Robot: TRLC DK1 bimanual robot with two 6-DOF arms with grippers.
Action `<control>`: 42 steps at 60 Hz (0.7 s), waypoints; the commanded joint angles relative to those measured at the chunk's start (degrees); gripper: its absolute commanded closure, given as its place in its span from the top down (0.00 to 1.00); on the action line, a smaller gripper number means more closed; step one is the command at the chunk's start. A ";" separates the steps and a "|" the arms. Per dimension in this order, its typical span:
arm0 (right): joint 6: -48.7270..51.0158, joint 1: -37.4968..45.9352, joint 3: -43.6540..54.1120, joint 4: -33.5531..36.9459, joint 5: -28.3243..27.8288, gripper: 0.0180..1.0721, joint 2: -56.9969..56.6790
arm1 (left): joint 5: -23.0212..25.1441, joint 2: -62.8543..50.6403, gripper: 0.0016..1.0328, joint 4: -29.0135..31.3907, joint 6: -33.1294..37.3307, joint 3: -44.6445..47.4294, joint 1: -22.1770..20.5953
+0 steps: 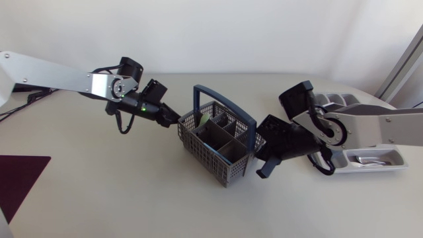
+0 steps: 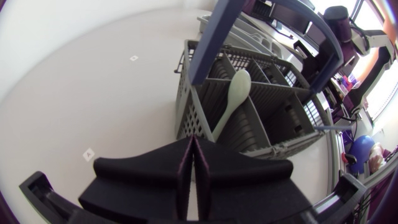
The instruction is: Sort the cutlery from the basket into the organizer compartments.
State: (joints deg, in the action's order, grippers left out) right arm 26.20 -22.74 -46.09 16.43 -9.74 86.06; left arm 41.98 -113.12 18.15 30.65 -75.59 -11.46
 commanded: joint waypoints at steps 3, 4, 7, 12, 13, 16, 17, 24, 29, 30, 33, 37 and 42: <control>-2.47 -0.46 -5.15 -4.12 -0.37 0.06 3.85 | 2.94 5.63 0.03 1.97 3.89 7.56 -0.31; -2.64 -0.46 -5.51 -4.56 -0.37 0.06 4.38 | 2.94 6.33 0.03 1.89 4.24 8.44 -0.05; -3.26 -0.46 -7.00 -5.53 -0.37 0.06 5.96 | 3.02 8.27 0.03 1.89 5.12 11.17 1.09; -3.78 -0.46 -9.99 -5.97 -0.46 0.06 9.21 | 3.02 11.26 0.03 1.89 6.87 15.21 2.59; -3.96 -0.46 -10.52 -6.05 -0.46 0.06 9.83 | 3.02 11.69 0.03 1.89 7.14 15.83 2.76; -4.40 -0.72 -12.01 -6.14 -0.46 0.06 11.32 | 3.02 12.75 0.03 1.89 7.58 17.23 3.91; -4.57 -0.81 -12.45 -6.23 -0.46 0.06 11.76 | 3.02 13.10 0.03 1.89 7.67 17.67 4.26; -5.72 -1.16 -14.65 -7.28 -0.46 0.06 13.87 | 3.02 14.86 0.03 1.89 8.02 19.96 5.66; -5.89 -1.25 -15.44 -7.37 -0.46 0.06 14.84 | 3.02 16.00 0.03 1.80 8.46 21.36 5.84; -5.98 -1.16 -15.44 -7.46 -0.46 0.06 14.84 | 3.02 16.18 0.03 1.80 8.63 21.54 5.84; -6.07 -1.16 -15.17 -7.81 -0.46 0.06 14.92 | 3.02 16.44 0.03 1.80 8.63 21.72 5.93; -6.07 -0.99 -14.47 -8.08 -0.46 0.06 14.84 | 3.02 16.53 0.03 1.80 8.63 21.72 6.01; -5.80 -0.37 -12.89 -8.78 -0.37 0.06 13.61 | 3.02 16.44 0.03 1.71 8.63 21.54 6.19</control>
State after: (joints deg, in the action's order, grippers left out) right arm 21.41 -22.44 -59.99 9.13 -8.91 99.90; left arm 43.31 -97.14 19.27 37.78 -55.31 -5.23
